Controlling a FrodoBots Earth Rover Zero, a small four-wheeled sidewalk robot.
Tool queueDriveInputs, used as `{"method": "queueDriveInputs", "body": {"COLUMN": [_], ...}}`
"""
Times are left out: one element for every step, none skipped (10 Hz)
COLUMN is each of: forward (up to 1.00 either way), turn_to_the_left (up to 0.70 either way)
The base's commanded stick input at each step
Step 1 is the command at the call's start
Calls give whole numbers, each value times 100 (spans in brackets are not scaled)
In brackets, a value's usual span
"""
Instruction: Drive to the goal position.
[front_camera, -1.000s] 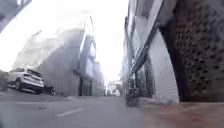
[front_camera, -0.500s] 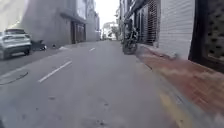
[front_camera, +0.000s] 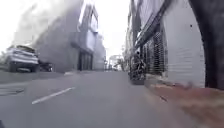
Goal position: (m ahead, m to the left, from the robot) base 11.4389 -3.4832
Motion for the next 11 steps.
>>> {"method": "queueDriveInputs", "body": {"forward": [100, 100, 100, 100, 100, 100, 100, 100, 100, 100, 100], "turn_to_the_left": [0, 0, 0, 11, 27, 27, 27, 20, 0, 0, 0]}}
